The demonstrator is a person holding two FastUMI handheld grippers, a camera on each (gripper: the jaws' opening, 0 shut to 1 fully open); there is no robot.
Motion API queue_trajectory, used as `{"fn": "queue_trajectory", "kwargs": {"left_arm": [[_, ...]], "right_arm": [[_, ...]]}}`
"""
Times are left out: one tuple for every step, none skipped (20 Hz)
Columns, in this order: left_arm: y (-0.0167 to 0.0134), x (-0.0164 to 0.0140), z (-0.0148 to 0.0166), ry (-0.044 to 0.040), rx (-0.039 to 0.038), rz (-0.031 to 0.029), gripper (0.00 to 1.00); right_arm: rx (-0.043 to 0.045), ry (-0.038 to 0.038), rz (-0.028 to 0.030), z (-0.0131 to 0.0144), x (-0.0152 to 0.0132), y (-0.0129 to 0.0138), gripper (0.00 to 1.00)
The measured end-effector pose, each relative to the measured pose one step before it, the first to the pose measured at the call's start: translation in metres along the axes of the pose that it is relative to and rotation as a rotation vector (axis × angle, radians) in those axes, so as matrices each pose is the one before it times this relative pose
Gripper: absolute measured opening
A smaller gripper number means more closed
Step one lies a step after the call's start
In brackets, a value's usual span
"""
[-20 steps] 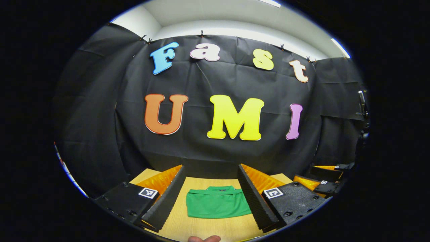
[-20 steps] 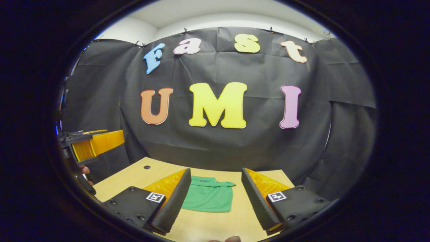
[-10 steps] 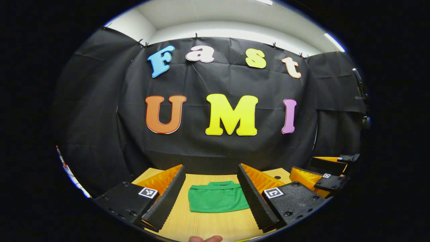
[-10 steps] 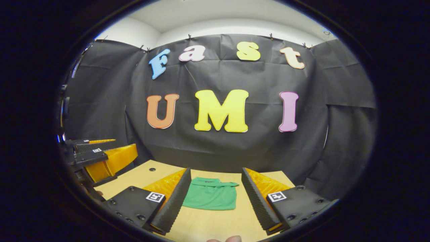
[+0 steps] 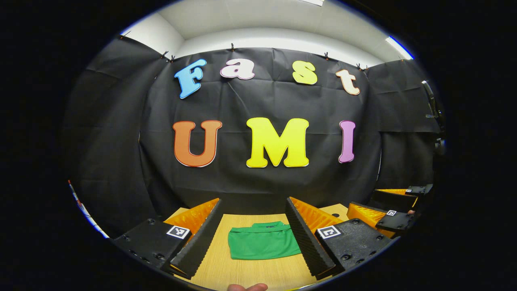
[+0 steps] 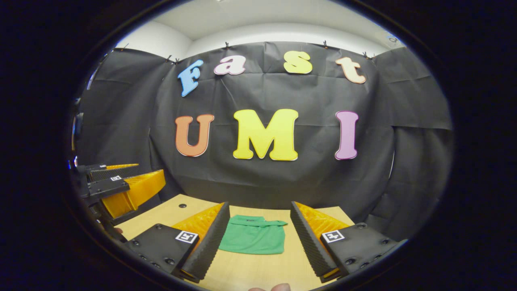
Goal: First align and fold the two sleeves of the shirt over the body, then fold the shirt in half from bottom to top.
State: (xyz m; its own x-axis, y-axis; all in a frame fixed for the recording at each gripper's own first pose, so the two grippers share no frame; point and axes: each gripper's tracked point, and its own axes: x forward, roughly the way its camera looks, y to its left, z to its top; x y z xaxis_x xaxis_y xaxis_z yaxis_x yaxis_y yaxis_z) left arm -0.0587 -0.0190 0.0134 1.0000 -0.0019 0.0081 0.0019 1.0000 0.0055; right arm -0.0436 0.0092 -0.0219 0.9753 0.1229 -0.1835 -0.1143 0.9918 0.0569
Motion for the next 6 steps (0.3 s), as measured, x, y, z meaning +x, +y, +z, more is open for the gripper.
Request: {"fn": "queue_trajectory", "kwargs": {"left_arm": [[0.00028, 0.00207, -0.00114, 0.00285, 0.00064, 0.00126, 0.99], [0.00257, -0.00001, 0.00035, 0.00093, 0.00015, 0.00187, 0.98], [0.00101, 0.00125, 0.00029, 0.00026, -0.00103, 0.00179, 0.98], [0.00073, 0.00139, -0.00122, 0.00052, -0.00071, 0.00203, 0.98], [0.00147, 0.0015, 0.00041, 0.00096, -0.00052, 0.00175, 0.98], [0.0012, 0.00224, -0.00084, -0.00019, 0.0001, 0.0023, 0.98]], "right_arm": [[0.00028, -0.00001, -0.001, 0.00083, 0.00017, 0.00055, 0.93], [0.00137, 0.00028, -0.00089, 0.00038, 0.00181, 0.00073, 0.93], [-0.00025, 0.002, 0.00028, 0.00008, 0.00139, 0.00043, 0.93], [-0.00249, 0.00312, 0.00037, -0.00022, 0.00135, 0.00027, 0.93], [-0.00029, 0.00194, 0.00171, -0.00037, 0.00245, 0.00064, 0.93], [0.00142, -0.00318, 0.00598, 0.00154, 0.00214, 0.00162, 0.93]]}}
